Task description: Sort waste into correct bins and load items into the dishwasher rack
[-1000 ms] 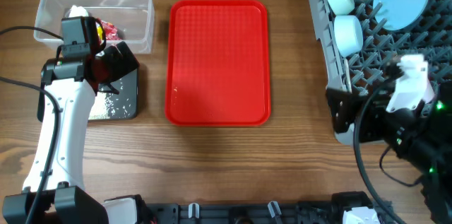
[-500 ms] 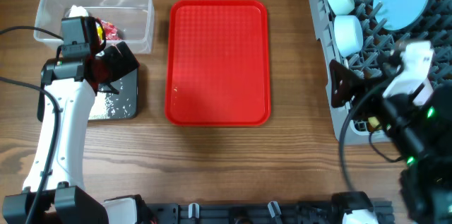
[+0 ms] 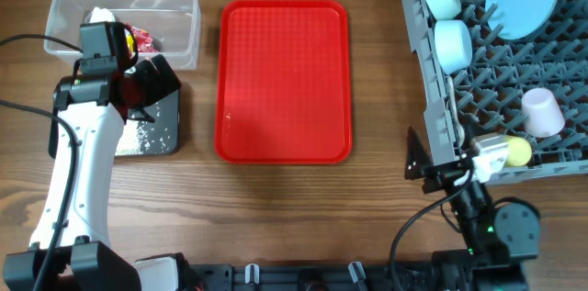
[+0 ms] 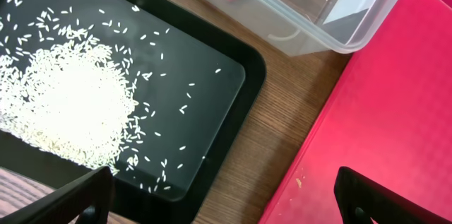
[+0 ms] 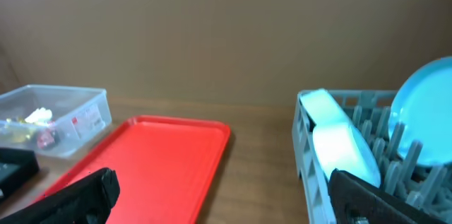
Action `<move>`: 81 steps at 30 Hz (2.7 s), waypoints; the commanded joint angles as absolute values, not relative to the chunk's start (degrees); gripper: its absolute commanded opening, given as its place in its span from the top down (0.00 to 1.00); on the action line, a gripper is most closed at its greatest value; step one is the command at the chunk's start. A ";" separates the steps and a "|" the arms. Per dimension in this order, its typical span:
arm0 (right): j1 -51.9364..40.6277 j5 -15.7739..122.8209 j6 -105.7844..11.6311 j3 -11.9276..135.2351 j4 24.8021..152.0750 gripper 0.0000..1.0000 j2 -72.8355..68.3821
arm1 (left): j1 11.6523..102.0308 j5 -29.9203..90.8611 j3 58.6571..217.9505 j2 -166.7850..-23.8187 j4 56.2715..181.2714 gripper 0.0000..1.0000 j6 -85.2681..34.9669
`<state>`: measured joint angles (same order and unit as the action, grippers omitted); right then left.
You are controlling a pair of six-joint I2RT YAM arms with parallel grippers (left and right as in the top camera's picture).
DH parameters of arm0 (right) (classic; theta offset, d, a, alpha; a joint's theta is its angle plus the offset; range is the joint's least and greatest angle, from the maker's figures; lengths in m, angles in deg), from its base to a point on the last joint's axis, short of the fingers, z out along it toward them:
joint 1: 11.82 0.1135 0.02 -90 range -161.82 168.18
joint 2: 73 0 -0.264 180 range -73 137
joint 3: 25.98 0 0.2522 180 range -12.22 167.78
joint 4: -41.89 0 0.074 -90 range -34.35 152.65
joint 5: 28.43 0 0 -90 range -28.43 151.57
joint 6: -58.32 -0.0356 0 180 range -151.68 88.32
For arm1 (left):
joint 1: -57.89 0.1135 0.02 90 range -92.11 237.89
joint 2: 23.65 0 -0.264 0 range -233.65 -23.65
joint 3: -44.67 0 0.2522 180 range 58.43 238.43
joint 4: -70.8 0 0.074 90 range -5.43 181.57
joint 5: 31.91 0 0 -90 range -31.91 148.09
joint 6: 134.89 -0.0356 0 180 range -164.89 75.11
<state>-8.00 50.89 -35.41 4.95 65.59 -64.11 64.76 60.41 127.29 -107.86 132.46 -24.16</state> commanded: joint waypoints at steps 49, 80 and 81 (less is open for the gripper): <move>-8.29 46.65 -34.84 -11.93 54.31 0.00 -72.73 | 64.85 61.18 127.77 -105.69 132.36 0.00 -23.41; -8.29 46.65 -34.84 -11.93 54.31 0.00 -72.73 | 59.61 56.13 73.48 -36.23 93.47 0.00 -15.30; -8.29 46.65 -34.81 -11.93 54.31 0.00 -72.73 | 59.61 56.09 71.14 -35.14 91.77 0.00 -14.47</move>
<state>-8.00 47.59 -35.38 -11.77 54.68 -72.00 59.87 57.27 79.44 -39.23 96.47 -19.30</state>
